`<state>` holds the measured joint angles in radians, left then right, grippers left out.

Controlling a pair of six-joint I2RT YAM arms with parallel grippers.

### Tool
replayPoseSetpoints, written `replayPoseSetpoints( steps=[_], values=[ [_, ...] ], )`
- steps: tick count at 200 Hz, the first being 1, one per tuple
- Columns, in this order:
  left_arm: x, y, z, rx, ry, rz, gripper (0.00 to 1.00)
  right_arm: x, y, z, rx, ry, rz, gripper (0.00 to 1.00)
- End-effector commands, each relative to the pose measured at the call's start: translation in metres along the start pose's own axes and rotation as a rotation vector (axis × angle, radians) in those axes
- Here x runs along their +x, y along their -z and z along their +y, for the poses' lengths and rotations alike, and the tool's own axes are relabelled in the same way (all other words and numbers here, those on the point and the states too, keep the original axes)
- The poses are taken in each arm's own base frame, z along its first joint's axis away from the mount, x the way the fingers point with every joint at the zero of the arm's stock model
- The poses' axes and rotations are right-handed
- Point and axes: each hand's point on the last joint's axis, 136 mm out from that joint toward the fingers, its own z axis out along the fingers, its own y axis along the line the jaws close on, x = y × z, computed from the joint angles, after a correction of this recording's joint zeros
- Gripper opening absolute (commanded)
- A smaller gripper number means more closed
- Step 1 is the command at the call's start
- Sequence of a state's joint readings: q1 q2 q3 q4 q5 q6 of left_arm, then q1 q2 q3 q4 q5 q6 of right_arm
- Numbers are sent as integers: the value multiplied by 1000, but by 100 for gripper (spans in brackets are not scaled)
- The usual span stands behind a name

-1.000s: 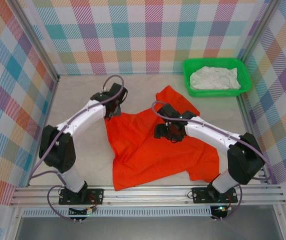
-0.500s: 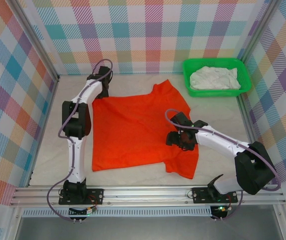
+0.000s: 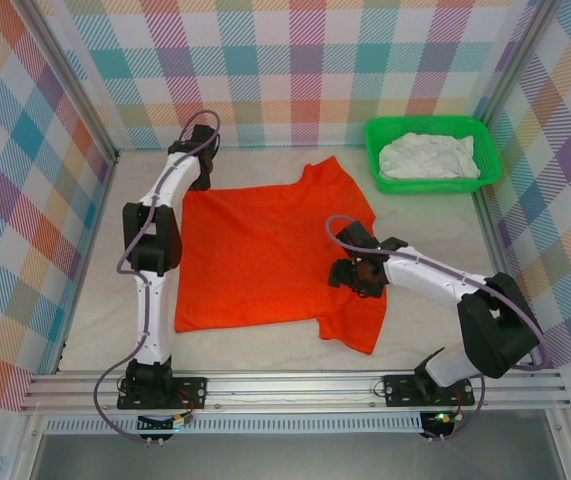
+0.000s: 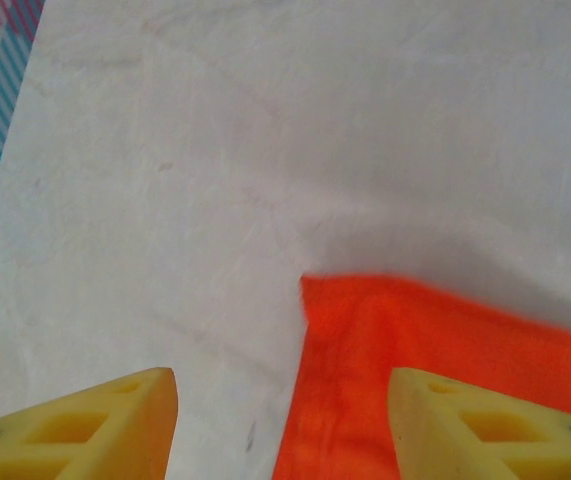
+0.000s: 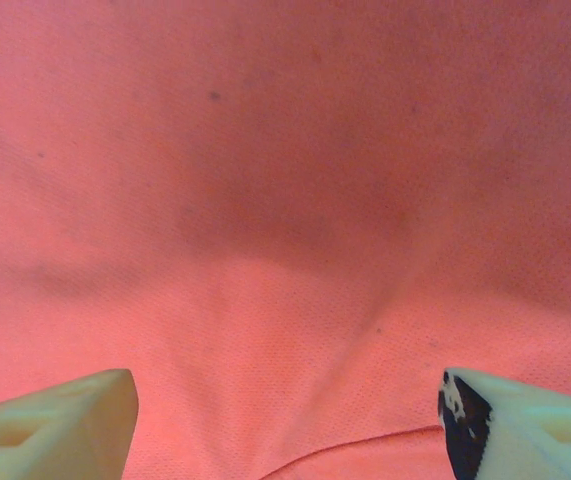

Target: Fold and stack the t-shirts

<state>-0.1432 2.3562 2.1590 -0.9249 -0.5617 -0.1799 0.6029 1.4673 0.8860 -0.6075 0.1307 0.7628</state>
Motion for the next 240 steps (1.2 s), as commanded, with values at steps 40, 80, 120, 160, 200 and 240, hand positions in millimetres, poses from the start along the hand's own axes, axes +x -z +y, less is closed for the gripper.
replayPoseSetpoints(
  steps=[40, 80, 120, 160, 200, 240],
  values=[
    [124, 112, 20, 390, 226, 186, 36, -6, 8, -22, 21, 2, 10, 61],
    [227, 86, -13, 420, 183, 398, 17, -1, -11, -15, -25, -7, 62, 40],
    [274, 68, -29, 372, 166, 468, 14, 16, -33, -21, -35, -78, 101, 31],
    [292, 50, -23, 285, 157, 502, 14, 40, -52, -40, 44, -144, 139, 25],
    [296, 46, -21, 268, 151, 511, 13, 70, -49, -59, 133, -193, 143, 25],
    [307, 48, -13, 248, 146, 520, 13, 83, -33, -82, 168, -249, 94, 31]
  ],
)
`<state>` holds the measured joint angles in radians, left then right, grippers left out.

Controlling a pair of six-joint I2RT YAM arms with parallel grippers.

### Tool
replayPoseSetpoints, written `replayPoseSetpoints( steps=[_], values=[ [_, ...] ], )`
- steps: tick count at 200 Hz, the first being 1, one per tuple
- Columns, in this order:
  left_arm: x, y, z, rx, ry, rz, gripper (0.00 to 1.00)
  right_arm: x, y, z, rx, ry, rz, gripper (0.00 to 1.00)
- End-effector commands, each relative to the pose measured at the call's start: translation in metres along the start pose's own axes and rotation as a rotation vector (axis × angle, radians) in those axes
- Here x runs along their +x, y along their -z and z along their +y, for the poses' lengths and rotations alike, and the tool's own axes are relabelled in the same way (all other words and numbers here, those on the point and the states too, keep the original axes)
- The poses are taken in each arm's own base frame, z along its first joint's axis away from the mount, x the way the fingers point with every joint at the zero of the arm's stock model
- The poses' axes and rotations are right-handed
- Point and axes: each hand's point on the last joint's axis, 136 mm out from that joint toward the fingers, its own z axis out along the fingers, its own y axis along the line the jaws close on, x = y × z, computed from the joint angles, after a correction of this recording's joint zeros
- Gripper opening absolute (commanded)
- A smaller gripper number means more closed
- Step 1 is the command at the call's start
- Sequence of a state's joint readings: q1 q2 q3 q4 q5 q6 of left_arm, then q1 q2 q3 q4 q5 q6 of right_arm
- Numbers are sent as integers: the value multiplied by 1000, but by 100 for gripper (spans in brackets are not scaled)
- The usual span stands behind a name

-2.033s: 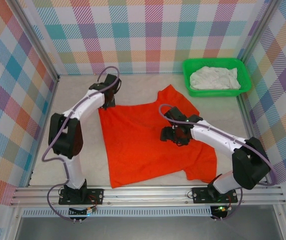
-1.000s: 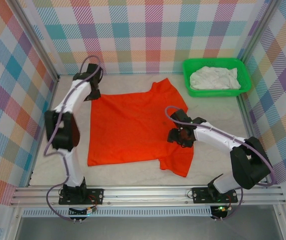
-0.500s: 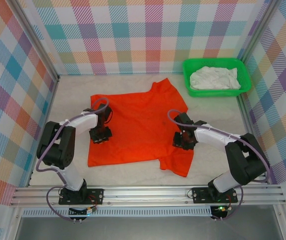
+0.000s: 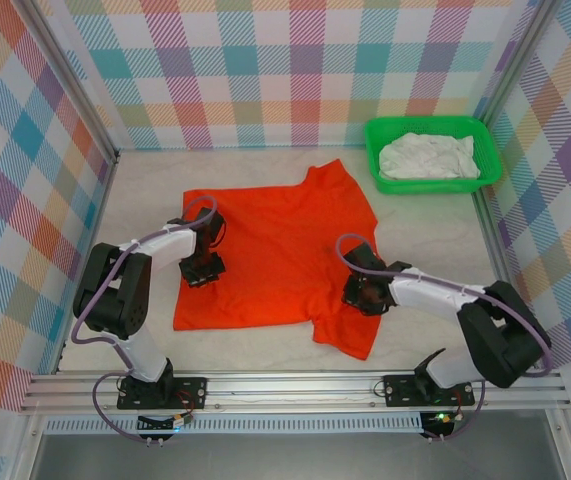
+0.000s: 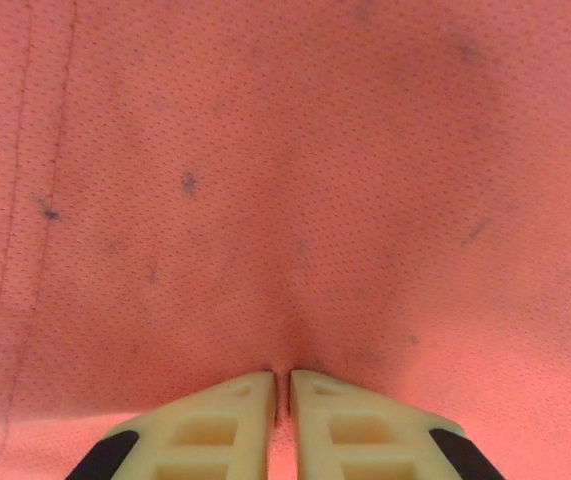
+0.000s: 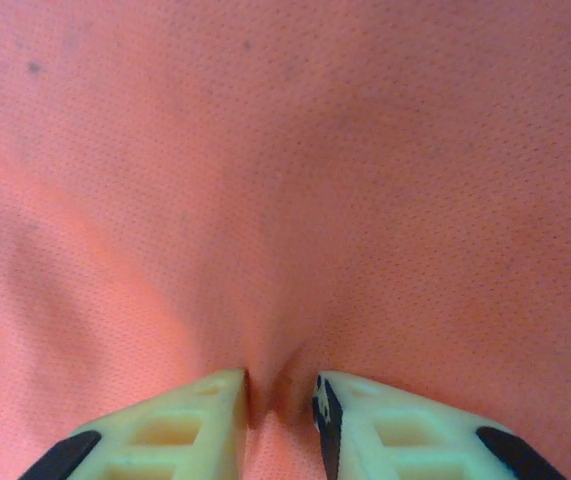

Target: Fold and stack the t-shirts

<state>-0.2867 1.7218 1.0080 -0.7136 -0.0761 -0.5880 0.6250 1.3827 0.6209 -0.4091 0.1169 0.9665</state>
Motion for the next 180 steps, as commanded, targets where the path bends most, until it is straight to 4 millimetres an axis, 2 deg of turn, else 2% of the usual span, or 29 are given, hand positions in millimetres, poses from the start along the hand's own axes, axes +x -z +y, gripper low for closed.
replayPoseSetpoints(
  steps=[1, 27, 52, 69, 87, 109, 122, 140, 156, 180],
  values=[
    [20, -24, 20, -81, 8, 49, 13, 33, 0, -62, 201, -68, 69, 31],
    [21, -22, 22, -86, 9, 45, 14, 25, 9, -62, 195, -63, 26, 37],
    [19, -11, 20, -66, 9, 28, 14, 13, 15, -51, 191, -15, -4, 41],
    [15, 13, 11, -30, -1, -7, 17, 3, 24, -40, 173, 37, -26, 42],
    [2, 51, 3, 15, -11, -79, 27, -10, 39, -25, 144, 107, -62, 47],
    [-28, 104, -6, 46, -35, -202, 42, -21, 57, -10, 111, 189, -90, 52],
    [-49, 127, -13, 55, -57, -253, 46, -25, 64, -1, 87, 237, -90, 54],
    [-84, 150, -27, 88, -74, -308, 49, -25, 67, 9, 60, 285, -71, 56],
    [-119, 156, -35, 110, -70, -339, 51, -24, 66, 15, 41, 307, -54, 58],
    [-173, 146, -46, 173, -37, -336, 46, -21, 60, 21, 18, 315, -29, 58]
  ],
)
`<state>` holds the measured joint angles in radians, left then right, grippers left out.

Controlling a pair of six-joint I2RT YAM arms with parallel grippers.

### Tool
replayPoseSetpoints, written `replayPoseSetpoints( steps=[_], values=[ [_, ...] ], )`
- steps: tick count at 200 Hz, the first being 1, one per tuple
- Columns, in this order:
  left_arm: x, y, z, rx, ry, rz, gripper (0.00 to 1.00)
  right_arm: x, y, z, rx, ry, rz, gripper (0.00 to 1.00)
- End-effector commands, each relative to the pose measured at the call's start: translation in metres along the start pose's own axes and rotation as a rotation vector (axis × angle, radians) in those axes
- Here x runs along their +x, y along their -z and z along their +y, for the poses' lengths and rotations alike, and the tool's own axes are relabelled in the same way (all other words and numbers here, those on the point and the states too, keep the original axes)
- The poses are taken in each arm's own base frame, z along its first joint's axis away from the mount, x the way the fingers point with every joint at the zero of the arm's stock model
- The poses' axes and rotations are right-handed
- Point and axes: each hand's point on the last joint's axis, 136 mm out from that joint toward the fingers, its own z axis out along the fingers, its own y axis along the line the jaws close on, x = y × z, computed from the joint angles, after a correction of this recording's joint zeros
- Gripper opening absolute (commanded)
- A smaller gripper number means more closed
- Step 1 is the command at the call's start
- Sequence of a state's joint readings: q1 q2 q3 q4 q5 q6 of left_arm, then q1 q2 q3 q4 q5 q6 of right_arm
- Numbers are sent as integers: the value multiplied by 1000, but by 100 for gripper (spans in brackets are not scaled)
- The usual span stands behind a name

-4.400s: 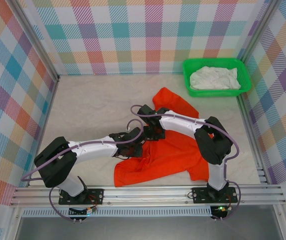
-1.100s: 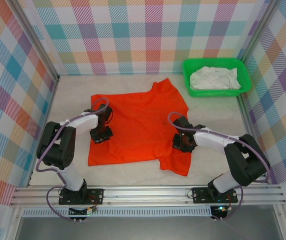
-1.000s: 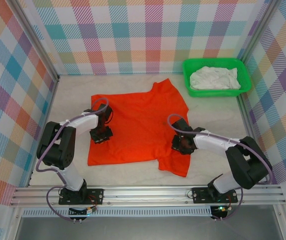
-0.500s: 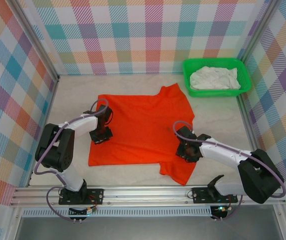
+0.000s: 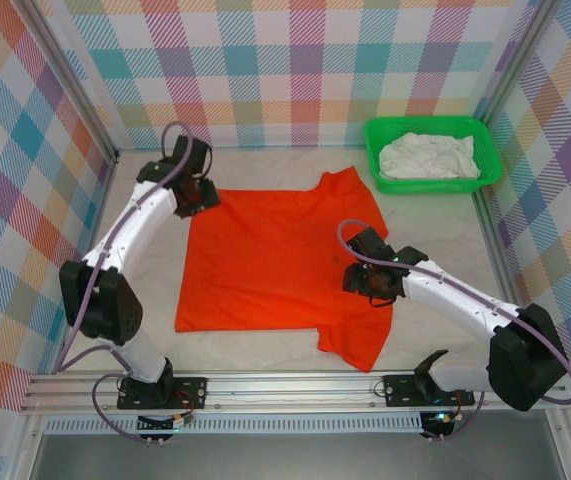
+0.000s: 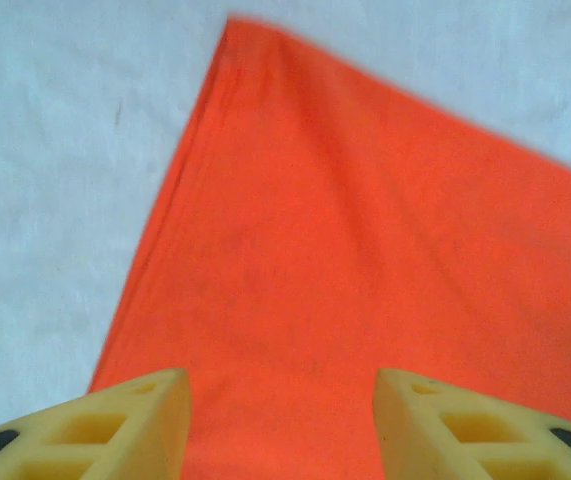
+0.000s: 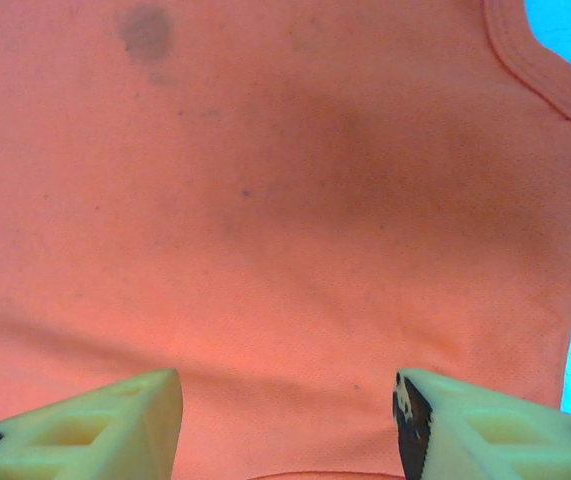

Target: Fold and stack the t-shirts

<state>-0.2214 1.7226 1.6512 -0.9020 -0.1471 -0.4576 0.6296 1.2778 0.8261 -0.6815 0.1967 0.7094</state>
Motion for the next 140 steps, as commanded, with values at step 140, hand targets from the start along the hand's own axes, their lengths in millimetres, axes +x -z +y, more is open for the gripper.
replayPoseSetpoints(
  steps=[140],
  values=[
    [-42, -225, 29, -65, -62, 253, 40, 20, -33, 8, 5, 33, 150, 56]
  ],
)
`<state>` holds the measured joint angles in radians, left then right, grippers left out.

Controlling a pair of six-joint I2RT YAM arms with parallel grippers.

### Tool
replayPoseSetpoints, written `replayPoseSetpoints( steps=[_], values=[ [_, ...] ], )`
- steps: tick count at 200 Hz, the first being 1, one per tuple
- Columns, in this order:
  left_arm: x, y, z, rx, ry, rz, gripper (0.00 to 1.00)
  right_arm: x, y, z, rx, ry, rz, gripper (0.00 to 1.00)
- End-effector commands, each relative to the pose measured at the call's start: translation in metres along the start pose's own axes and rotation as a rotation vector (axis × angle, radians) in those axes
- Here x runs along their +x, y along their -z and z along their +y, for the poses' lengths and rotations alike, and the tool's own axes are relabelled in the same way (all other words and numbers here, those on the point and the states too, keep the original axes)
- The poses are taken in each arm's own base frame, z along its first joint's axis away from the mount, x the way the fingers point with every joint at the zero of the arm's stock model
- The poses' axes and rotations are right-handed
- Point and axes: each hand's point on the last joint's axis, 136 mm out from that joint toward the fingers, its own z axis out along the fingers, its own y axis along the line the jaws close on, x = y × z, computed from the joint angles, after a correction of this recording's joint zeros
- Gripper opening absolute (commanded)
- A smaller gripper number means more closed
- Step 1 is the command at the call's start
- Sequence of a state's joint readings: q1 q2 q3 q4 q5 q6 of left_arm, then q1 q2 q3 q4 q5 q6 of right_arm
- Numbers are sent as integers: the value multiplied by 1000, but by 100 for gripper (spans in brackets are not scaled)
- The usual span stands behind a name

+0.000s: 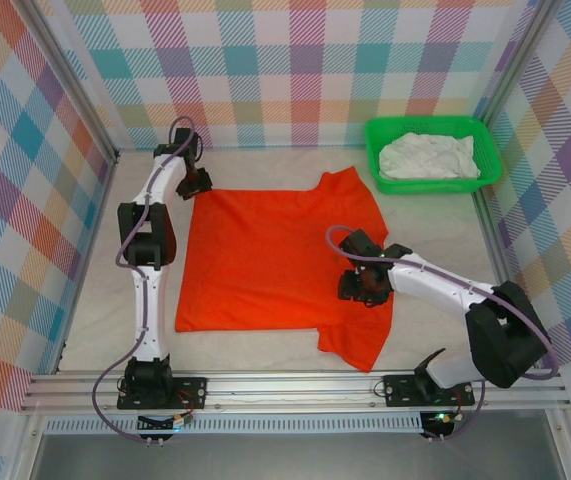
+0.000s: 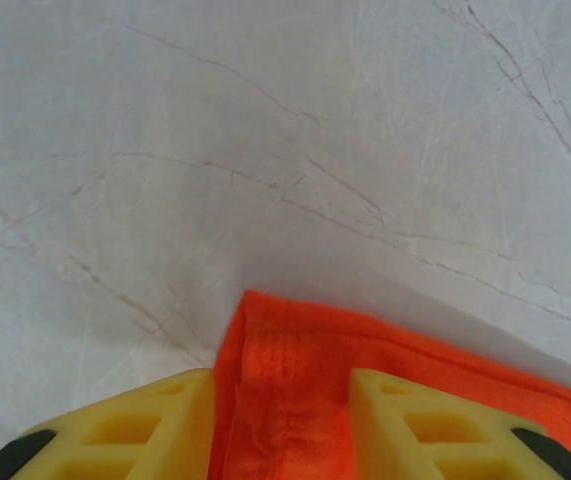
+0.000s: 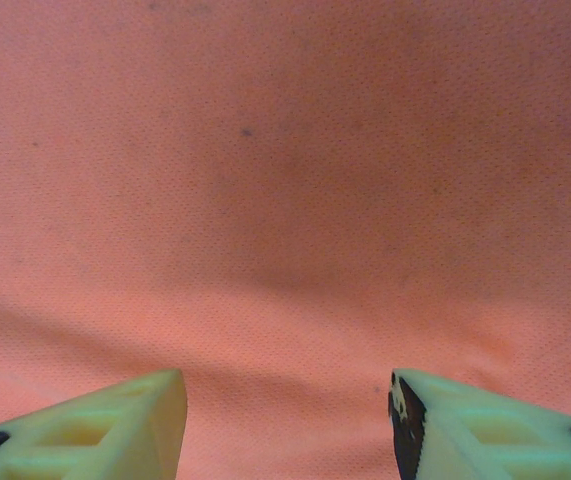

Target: Fold and stack the t-shirts

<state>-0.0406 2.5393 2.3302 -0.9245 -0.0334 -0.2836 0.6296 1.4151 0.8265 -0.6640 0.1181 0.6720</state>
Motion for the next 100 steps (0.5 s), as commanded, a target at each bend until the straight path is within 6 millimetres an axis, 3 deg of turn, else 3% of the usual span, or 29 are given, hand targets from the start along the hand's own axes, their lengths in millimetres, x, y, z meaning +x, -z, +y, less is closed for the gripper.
replayPoseSetpoints(
  steps=[1, 53, 100],
  values=[
    [18, -9, 6, -19, -38, 85, 40, -2, -3, 6, -15, -11, 9, 56],
    [46, -20, 9, -62, -100, 161, 40, -21, 0, 19, -13, 36, -6, 56],
    [64, -26, -3, -5, -122, 196, 7, -90, 20, 32, -48, 78, -85, 58]
  ],
)
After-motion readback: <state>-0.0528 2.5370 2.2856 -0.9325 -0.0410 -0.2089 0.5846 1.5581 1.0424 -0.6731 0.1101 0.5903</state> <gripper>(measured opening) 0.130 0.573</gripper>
